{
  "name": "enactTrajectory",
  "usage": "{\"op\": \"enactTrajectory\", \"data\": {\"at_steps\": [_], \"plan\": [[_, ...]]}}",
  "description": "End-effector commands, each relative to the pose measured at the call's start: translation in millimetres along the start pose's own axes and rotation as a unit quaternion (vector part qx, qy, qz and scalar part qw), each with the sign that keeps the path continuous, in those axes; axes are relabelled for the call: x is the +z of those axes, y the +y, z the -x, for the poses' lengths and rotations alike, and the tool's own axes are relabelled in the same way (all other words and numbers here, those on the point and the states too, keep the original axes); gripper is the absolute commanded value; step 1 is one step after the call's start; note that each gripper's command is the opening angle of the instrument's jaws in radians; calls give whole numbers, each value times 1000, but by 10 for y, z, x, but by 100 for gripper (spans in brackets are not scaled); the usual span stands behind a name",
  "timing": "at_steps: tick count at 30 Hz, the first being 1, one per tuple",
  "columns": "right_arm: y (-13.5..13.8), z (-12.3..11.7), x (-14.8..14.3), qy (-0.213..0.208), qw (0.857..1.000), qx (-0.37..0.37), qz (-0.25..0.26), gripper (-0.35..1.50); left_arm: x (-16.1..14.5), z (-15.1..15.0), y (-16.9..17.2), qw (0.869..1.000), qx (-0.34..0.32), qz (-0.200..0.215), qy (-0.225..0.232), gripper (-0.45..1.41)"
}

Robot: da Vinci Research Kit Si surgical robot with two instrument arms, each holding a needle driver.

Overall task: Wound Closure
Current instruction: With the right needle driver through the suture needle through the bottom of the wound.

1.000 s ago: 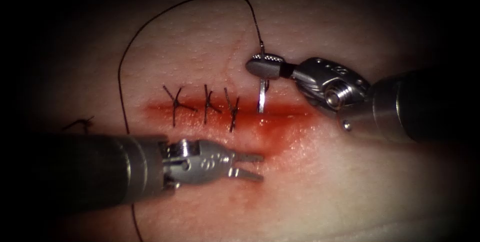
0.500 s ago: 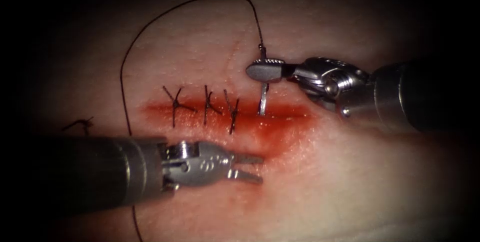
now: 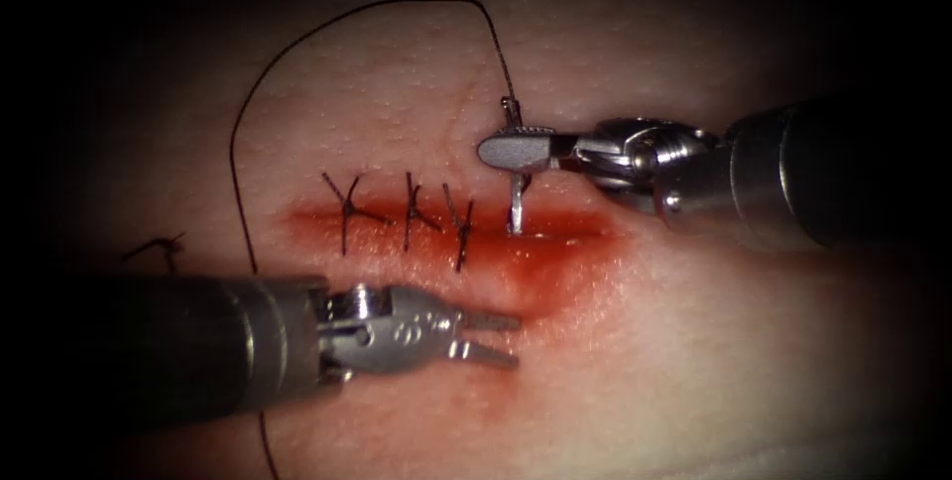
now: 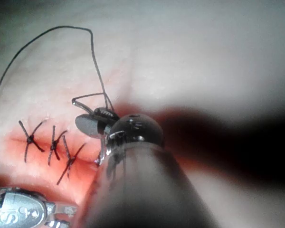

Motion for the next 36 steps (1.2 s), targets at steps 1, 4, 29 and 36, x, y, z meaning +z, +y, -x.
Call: {"op": "enactTrajectory", "data": {"at_steps": [1,4,29,36], "plan": [[5,2,9,-8,1000,16,-2,-35,8,0,-2,1000,0,0,0,5],[4,5,9,-25,999,40,-10,-35,8,0,-1,1000,0,0,0,5],[-13,-19,-2,108,990,-36,-79,22,1,-2,3,1000,0,2,0,5],[-4,-34,-11,163,970,-181,-5,85,1,-2,3,1000,0,2,0,5]]}}
